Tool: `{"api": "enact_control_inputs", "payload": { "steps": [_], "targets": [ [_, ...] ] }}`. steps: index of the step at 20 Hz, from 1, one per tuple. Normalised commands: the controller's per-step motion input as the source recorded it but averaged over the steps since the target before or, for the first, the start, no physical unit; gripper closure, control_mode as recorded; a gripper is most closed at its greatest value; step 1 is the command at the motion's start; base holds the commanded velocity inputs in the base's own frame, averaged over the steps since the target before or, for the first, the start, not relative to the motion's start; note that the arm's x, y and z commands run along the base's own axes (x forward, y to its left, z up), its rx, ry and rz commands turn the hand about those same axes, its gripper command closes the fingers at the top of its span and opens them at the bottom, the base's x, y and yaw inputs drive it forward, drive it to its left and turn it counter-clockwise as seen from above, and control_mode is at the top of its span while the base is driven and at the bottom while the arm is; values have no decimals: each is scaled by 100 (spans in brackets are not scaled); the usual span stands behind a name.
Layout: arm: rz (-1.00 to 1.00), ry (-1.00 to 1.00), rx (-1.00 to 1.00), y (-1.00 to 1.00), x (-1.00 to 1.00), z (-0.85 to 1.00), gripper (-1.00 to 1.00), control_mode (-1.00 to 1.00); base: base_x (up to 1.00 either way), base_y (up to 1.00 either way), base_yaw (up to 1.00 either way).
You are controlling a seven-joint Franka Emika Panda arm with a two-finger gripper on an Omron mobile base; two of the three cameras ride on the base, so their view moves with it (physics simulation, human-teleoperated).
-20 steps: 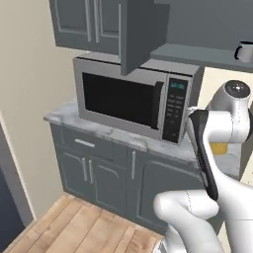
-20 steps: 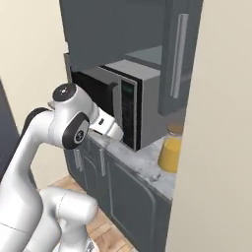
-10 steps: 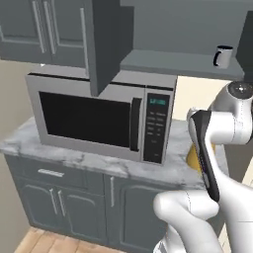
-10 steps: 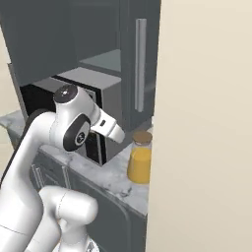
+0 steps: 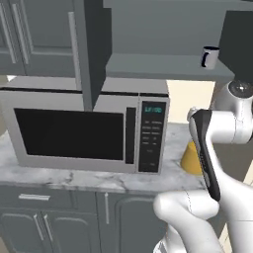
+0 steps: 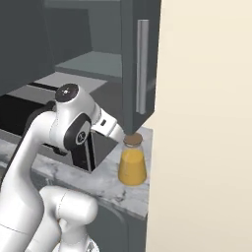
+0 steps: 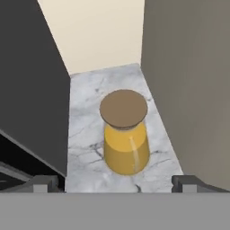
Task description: There is a tray on the dining counter. Grab the cup, mug, and pitcher and place them on the tray. The pitcher may be placed next to the tray if it cannot fit the tray.
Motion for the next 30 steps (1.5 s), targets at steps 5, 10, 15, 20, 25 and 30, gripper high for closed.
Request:
{"api": "enact_control_inputs", "payload": {
  "steps": [5, 10, 15, 20, 25, 30],
  "targets": [
    [0, 0, 0, 0, 0, 0, -100, 100, 77, 16, -25],
    [0, 0, 0, 0, 0, 0, -100, 100, 80, 21, -14],
    [-3, 5, 0, 9, 21, 1, -100, -100, 27, 11, -5],
    [-3, -1, -4, 21, 8, 43, -100, -100, 0, 0, 0],
    [-5, 0, -5, 0, 25, 49, -100, -100, 0, 0, 0],
    [-7, -2, -7, 0, 23, 38, -100, -100, 0, 0, 0]
  ]
}}
